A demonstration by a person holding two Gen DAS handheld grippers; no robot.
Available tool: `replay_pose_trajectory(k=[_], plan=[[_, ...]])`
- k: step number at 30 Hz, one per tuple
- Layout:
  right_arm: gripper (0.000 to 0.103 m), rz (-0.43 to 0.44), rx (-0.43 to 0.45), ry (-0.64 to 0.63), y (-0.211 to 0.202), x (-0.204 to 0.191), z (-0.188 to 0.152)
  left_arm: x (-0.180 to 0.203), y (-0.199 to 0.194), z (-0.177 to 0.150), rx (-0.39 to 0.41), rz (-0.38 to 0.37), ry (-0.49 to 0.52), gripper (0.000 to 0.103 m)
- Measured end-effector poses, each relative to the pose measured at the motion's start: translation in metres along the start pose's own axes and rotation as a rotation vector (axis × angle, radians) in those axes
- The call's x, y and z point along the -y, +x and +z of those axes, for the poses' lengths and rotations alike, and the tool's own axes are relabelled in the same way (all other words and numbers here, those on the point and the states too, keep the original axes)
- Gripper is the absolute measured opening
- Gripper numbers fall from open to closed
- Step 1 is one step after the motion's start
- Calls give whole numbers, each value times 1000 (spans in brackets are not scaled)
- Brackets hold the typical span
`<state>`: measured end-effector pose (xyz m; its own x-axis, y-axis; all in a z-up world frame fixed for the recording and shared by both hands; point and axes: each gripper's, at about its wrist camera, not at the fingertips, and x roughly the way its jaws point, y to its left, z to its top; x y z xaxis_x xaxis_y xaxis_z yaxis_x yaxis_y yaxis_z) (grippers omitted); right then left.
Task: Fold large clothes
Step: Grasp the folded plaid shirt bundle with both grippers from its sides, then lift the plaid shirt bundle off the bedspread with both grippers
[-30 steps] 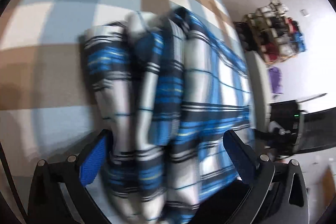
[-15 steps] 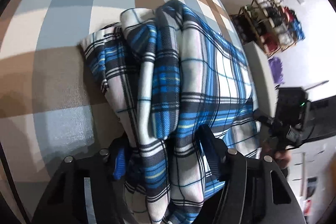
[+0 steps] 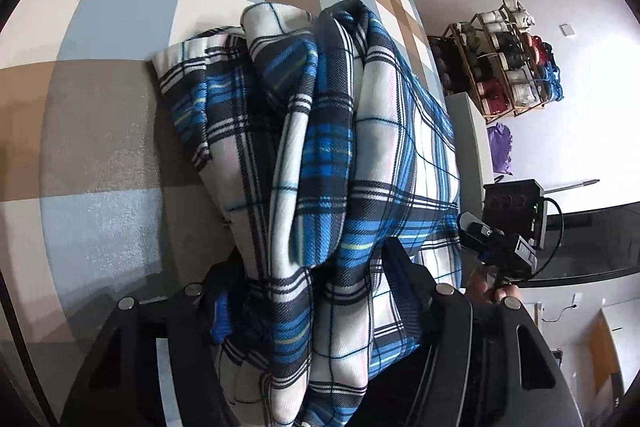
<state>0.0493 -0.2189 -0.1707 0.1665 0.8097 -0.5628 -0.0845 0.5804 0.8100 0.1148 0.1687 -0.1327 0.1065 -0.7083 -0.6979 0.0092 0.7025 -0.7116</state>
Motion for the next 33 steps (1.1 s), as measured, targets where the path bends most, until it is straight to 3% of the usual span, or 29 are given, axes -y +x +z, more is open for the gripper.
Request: replay_pose_trajectory(k=[4, 7, 10, 13, 15, 18, 21, 27, 31, 33], plan=[[79, -24, 8, -54, 8, -16, 0, -2, -4, -3, 5, -12, -3, 58], [80, -164, 14, -182, 16, -39, -8, 1, -4, -4, 12, 7, 21, 58], [59, -285, 37, -263, 20, -51, -17, 8, -1, -5, 14, 15, 39, 58], [42, -204, 50, -204, 9, -42, -16, 7, -1, -5, 15, 26, 37, 58], [37, -65, 57, -179, -2, -40, -17, 6, -1, -6, 16, 32, 34, 58], [37, 106, 53, -181, -9, -44, -20, 6, -2, -6, 17, 41, 31, 58], [43, 202, 16, -161, -3, -39, -20, 5, -3, -6, 18, 50, 32, 58], [47, 11, 0, -117, 12, -28, -13, 4, -4, -7, 9, 57, 30, 58], [53, -153, 1, -181, 23, -37, -14, 5, -3, -7, 7, 71, 34, 58], [55, -171, 5, -198, 23, -41, -15, 8, -3, -7, 13, 81, 42, 58]])
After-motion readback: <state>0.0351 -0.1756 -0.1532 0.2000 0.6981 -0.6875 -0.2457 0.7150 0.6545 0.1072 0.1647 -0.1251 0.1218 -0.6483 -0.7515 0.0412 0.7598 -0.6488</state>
